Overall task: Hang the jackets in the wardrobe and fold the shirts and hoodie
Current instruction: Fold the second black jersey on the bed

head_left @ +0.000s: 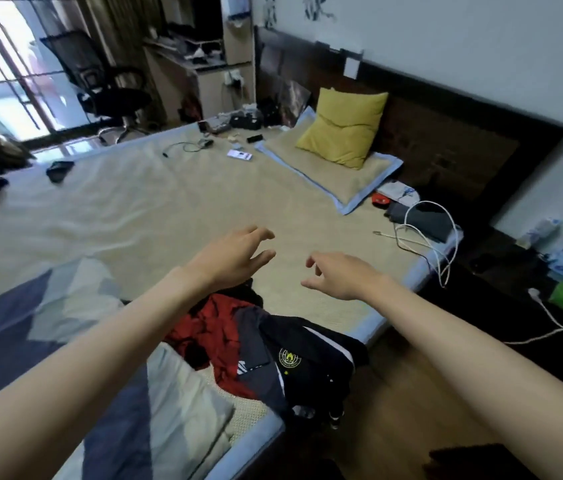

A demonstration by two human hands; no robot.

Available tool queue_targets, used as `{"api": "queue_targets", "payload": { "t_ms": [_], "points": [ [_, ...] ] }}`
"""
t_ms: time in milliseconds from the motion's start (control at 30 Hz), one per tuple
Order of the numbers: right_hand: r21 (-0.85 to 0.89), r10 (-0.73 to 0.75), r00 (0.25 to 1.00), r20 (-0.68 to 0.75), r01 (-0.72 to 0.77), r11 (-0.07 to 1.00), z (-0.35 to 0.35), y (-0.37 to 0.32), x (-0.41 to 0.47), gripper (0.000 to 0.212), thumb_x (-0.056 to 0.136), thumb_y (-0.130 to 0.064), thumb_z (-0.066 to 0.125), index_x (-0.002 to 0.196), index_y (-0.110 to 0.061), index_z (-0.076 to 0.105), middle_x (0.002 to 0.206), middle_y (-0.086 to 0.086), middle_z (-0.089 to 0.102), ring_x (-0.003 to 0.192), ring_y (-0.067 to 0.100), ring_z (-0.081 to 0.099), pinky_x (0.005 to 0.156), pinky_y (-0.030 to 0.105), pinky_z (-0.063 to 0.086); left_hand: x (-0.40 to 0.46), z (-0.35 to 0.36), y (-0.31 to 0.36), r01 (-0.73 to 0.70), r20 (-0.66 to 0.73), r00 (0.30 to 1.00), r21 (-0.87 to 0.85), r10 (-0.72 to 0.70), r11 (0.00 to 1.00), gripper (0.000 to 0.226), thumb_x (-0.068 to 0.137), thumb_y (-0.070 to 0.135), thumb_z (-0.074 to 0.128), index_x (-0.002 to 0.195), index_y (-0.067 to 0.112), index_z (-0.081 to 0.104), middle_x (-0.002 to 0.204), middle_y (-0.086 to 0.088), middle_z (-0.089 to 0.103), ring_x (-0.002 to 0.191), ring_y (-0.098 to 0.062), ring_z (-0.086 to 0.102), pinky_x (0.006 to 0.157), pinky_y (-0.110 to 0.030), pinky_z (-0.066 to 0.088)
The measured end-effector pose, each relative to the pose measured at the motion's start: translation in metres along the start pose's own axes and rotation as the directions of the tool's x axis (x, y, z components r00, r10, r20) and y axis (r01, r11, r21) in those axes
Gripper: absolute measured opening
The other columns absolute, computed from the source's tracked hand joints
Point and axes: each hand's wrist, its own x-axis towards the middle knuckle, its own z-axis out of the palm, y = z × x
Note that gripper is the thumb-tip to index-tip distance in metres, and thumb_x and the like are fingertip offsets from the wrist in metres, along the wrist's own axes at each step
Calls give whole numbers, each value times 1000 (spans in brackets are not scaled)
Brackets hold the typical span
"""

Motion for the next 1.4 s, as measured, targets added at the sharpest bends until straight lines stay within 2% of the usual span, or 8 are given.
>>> {"api": "queue_targets", "payload": {
  "t_ms": [233, 400, 567, 800, 900, 1000, 1267, 1400],
  "points": [
    [-81, -151, 952, 268, 178, 981, 91, -33, 110, 53, 98, -53, 54, 132, -12, 52, 129, 12, 64, 115, 33, 62, 92, 42, 52, -35, 70, -98, 345, 96, 932, 67, -350, 936, 46, 102, 46, 47, 139, 19, 50, 137, -4, 57, 125, -27, 57, 98, -43, 48],
    [-54, -203, 867, 455, 255, 966, 187, -16, 185, 58, 98, -49, 55, 140, -11, 41, 135, 17, 58, 121, 37, 60, 94, 44, 48, -26, 164, -126, 574, 263, 778, 70, -571, 816, 41, 102, 46, 45, 133, 19, 50, 133, -4, 57, 123, -29, 57, 94, -45, 47],
    [-64, -256, 796, 548, 346, 936, 281, 12, 249, 73, 101, -48, 52, 160, -31, 13, 152, 18, 38, 126, 40, 55, 96, 46, 47, -3, 267, -141, 693, 420, 626, 88, -657, 716, 39, 103, 44, 43, 129, 16, 48, 135, -6, 54, 125, -31, 55, 94, -44, 44],
    [-172, -263, 814, 519, 400, 900, 347, 26, 296, 57, 96, -42, 60, 142, -17, 41, 134, 12, 60, 118, 35, 64, 89, 39, 49, -18, 343, -136, 818, 502, 489, 20, -713, 576, 36, 102, 43, 43, 125, 15, 49, 132, -9, 57, 122, -34, 58, 94, -44, 48],
    [-109, -273, 812, 516, 378, 919, 337, 42, 293, 27, 91, -28, 65, 114, -16, 59, 117, 11, 68, 109, 35, 66, 84, 37, 51, -30, 345, -131, 835, 491, 481, -5, -726, 550, 30, 103, 40, 43, 119, 16, 50, 127, -9, 59, 120, -32, 58, 91, -44, 48],
    [12, -235, 830, 506, 266, 964, 315, 68, 285, 11, 84, -18, 63, 84, -23, 54, 95, 4, 70, 94, 31, 66, 74, 35, 46, -35, 336, -126, 854, 471, 486, -75, -737, 515, 28, 102, 38, 44, 118, 15, 53, 124, -7, 61, 118, -31, 59, 91, -43, 48],
    [-140, -134, 853, 505, 234, 962, 316, 66, 254, 75, 83, -62, 68, 132, -11, 43, 131, 8, 60, 119, 30, 63, 90, 40, 49, -17, 318, -110, 834, 340, 550, -178, -763, 522, 30, 100, 38, 46, 124, 22, 51, 129, -2, 59, 118, -29, 59, 96, -43, 47],
    [-234, -101, 913, 395, 206, 950, 354, 43, 264, 62, 92, -44, 68, 134, -7, 43, 137, 13, 58, 124, 33, 62, 96, 40, 49, -40, 341, -103, 842, 369, 534, -148, -761, 519, 26, 100, 33, 46, 119, 16, 51, 128, -9, 58, 118, -33, 58, 92, -43, 47]
  ]
}}
